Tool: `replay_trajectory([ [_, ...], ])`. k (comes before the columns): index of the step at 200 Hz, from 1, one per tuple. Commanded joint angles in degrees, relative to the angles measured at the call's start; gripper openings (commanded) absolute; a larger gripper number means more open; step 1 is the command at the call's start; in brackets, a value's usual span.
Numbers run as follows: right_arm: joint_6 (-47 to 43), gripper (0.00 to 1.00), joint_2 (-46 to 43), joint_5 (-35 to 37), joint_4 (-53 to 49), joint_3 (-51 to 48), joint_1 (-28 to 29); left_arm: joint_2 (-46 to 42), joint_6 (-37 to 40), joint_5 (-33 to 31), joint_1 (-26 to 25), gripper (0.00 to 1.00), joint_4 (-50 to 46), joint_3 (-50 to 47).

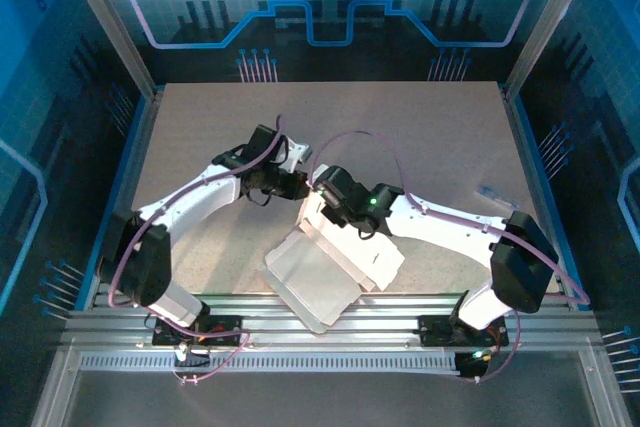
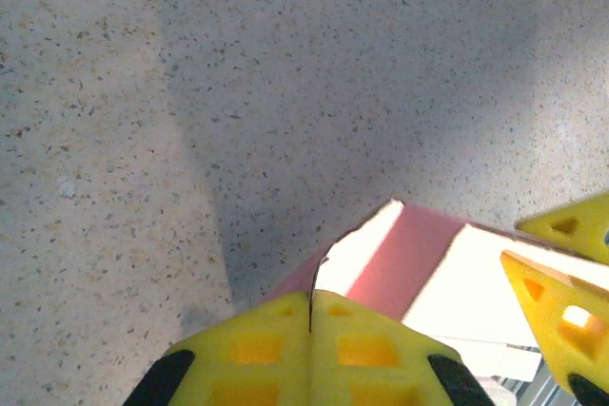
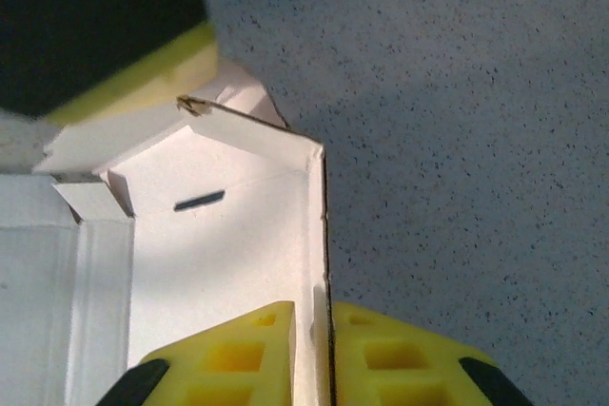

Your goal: Fold the paper box

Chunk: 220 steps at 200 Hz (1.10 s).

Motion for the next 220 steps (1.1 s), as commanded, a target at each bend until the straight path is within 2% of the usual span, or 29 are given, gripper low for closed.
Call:
replay_trajectory([
  [1, 1.2, 0.22, 0.1, -2.3, -0.6, 3.0, -0.1, -4.2, -2.0, -3.1, -1.6, 0.00, 4.0, -2.6],
  [40, 3.3, 0.34, -2.3, -8.9, -0.3, 3.7, -2.5, -9.0, -3.1, -8.4, -3.8, 0.00, 9.6, -8.2],
  [77, 6.3, 0.44, -5.6, -17.9, -1.4, 5.2, -5.4, -12.3, -3.4, -11.6, -5.3, 0.00, 15.9, -13.9],
  [117, 12.4, 0.54, -9.9, -36.2, 2.0, 3.5, -15.8, -13.9, -4.0, -12.9, -5.6, 0.03, 20.5, -17.3],
  [151, 12.8, 0.57, -6.7, -44.4, 1.2, 6.0, -22.4, -14.5, -3.6, -16.3, -7.0, 0.04, 24.7, -19.5],
  [175, 13.3, 0.54, -1.3, -48.4, 1.0, 8.0, -25.6, -14.8, -2.6, -20.2, -8.7, 0.04, 27.1, -20.4],
  [220, 15.4, 0.49, 2.7, -50.2, 5.5, 5.8, -26.9, -13.7, -2.6, -21.9, -9.4, 0.05, 31.9, -22.7],
])
